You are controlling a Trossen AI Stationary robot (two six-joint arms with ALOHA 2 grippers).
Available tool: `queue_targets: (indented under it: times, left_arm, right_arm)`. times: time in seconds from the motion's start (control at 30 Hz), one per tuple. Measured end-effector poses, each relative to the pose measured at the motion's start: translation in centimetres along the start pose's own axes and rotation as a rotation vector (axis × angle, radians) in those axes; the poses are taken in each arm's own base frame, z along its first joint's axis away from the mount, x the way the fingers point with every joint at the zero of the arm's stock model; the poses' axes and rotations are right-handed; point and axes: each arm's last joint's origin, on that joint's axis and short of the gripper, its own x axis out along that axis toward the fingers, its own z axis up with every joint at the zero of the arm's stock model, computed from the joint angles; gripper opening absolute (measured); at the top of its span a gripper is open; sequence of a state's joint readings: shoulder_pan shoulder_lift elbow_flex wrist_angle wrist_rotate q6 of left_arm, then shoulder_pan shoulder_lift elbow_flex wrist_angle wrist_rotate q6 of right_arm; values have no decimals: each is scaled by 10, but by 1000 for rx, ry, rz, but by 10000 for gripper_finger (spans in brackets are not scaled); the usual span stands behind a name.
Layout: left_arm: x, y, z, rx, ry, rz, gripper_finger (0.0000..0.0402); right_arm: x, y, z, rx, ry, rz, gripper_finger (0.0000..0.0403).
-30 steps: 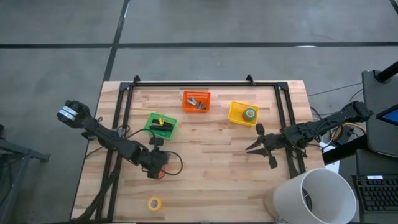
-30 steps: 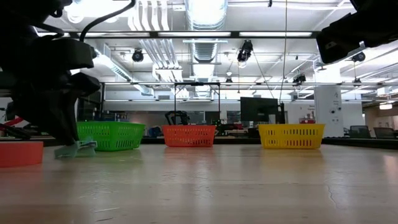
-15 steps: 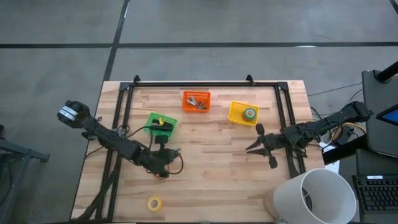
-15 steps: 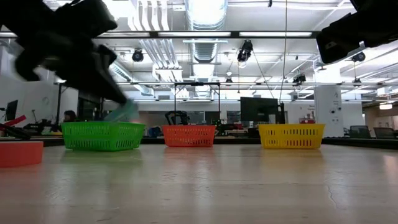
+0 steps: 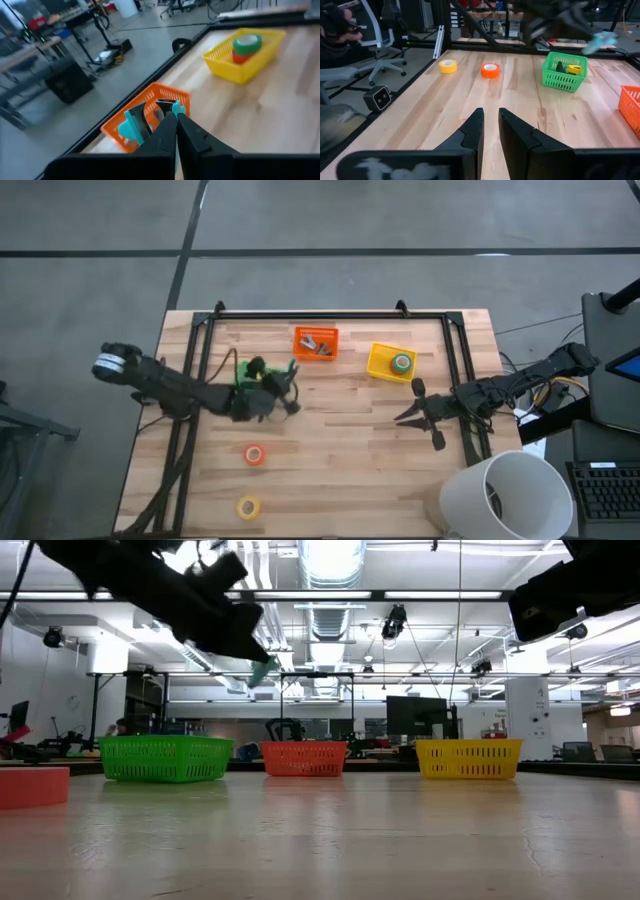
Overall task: Pick and place Stapler, Stapler remover, tape
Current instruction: Put the light blue staple remover into the orange basket
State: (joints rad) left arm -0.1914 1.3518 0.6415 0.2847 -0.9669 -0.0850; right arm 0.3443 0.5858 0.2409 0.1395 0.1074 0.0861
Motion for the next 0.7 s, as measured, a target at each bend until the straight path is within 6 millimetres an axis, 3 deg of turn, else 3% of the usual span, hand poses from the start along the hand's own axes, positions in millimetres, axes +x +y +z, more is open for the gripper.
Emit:
queue_targets:
  times: [0.23, 0.43, 0.57, 0.7]
  left_arm:
    - [51, 44, 12, -198, -39, -55, 9]
    - [77, 78, 13, -360, -59, -72, 3]
    - [91, 85, 7, -407, -47, -102, 8]
    - [107, 76, 4, -393, -24, -125, 7]
  right_arm:
    - [0, 0, 0, -1, 5, 0, 52]
    - [0, 0, -1, -16, 7, 0, 52]
    - [0, 0, -1, -20, 7, 0, 52]
    - [0, 0, -1, -20, 6, 0, 52]
